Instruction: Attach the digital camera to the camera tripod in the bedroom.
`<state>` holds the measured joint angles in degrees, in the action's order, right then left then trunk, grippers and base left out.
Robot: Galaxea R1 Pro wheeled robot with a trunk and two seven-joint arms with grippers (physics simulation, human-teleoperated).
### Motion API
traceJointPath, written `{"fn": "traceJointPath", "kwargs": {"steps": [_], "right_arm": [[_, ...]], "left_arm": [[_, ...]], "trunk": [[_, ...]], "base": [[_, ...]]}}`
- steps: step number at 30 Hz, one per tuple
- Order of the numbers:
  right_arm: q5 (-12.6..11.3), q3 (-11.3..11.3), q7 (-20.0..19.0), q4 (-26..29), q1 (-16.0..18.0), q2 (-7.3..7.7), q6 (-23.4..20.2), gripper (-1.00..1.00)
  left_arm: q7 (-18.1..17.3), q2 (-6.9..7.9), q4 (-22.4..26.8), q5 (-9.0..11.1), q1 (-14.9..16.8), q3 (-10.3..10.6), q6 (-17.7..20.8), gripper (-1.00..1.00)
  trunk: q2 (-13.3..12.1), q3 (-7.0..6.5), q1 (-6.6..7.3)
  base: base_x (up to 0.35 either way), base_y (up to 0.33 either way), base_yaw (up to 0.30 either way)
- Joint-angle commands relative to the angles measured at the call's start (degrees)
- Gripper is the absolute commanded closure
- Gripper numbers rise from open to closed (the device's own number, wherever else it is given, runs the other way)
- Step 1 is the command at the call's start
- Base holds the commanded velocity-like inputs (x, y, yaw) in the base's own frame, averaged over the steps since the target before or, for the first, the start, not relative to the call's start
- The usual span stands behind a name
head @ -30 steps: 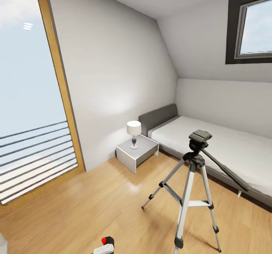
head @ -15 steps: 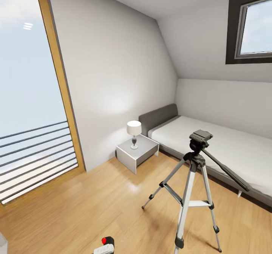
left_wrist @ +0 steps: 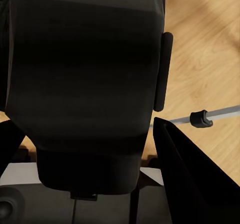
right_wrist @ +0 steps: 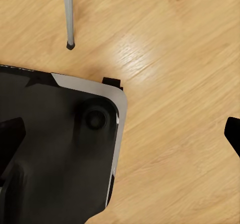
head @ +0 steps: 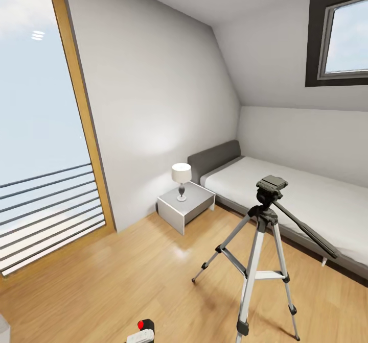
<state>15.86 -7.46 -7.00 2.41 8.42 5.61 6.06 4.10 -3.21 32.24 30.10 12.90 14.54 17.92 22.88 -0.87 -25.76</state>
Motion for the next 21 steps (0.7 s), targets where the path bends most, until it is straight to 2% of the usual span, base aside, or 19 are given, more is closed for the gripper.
{"fn": "traceJointPath", "kwargs": {"steps": [1, 8, 21], "right_arm": [[0.5, -0.5, -0.2, 0.0, 0.0, 0.01, 0.2, -1.00], [0.5, -0.5, -0.2, 0.0, 0.0, 0.01, 0.2, -1.00], [0.5, -0.4, -0.2, 0.0, 0.0, 0.01, 0.3, -1.00]], "left_arm": [[0.4, 0.04, 0.1, 0.5, 0.0, 0.3, 0.2, 1.00], [0.2, 0.07, 0.0, 0.3, 0.0, 0.3, 0.1, 1.00], [-0.1, 0.10, 0.0, 0.3, 0.0, 0.3, 0.0, 1.00]], "trunk": [[0.0, 0.02, -0.02], [0.0, 0.02, -0.02], [0.0, 0.02, -0.02]], "base": [[0.000, 0.000, 0.000], [0.030, 0.000, 0.000], [0.207, 0.000, 0.000]]}}
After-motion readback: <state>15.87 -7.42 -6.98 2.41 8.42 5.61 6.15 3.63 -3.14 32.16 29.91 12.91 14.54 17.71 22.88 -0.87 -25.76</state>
